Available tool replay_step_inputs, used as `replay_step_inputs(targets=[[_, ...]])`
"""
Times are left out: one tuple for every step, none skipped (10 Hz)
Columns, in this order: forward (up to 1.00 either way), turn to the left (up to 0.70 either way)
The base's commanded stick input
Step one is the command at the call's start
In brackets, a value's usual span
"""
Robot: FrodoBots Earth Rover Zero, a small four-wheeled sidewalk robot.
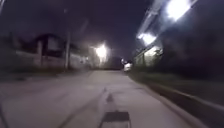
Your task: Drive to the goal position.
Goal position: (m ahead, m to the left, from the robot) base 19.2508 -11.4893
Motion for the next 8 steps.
replay_step_inputs(targets=[[0.7, -0.35], [0.7, -0.34], [0.7, -0.31], [0.7, -0.25], [0.7, -0.11], [0.7, 0.0], [0.7, 0.0], [0.7, 0.0]])
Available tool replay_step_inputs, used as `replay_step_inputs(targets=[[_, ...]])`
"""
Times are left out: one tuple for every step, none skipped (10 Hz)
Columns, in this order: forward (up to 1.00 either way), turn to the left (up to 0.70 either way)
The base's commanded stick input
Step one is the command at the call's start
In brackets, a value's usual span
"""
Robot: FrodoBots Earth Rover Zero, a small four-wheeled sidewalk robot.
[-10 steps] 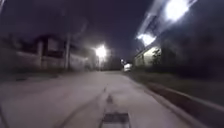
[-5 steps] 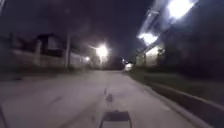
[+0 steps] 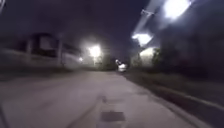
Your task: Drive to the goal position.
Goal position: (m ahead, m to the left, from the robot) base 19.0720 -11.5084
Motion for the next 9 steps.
replay_step_inputs(targets=[[0.7, 0.0], [0.7, 0.0], [0.7, 0.0], [0.7, 0.0], [0.7, 0.0], [0.7, 0.0], [0.7, 0.0], [0.7, 0.0], [0.7, 0.0]])
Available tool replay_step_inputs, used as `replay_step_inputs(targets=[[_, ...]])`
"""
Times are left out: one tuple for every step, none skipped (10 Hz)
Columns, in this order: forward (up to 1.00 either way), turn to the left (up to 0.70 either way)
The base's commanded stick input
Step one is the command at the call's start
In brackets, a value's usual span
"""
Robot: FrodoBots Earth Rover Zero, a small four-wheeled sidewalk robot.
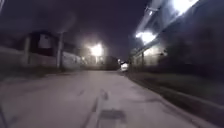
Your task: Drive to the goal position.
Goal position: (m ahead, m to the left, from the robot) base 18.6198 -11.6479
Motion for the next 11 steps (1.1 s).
replay_step_inputs(targets=[[0.7, 0.0], [0.7, 0.0], [0.7, 0.0], [0.7, 0.0], [0.7, 0.0], [0.7, 0.0], [0.7, 0.0], [0.7, 0.0], [0.7, 0.0], [0.7, 0.0], [0.7, 0.0]])
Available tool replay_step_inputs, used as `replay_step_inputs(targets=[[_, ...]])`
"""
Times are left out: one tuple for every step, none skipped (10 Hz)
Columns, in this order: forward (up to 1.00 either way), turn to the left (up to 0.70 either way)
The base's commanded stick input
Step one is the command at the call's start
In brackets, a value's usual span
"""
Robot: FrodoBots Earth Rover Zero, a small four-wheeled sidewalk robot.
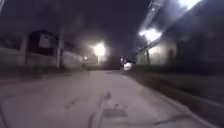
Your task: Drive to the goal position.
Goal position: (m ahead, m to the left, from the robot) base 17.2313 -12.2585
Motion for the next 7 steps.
replay_step_inputs(targets=[[0.7, 0.0], [0.7, 0.0], [0.7, 0.0], [0.7, 0.0], [0.7, 0.0], [0.7, 0.0], [0.7, 0.0]])
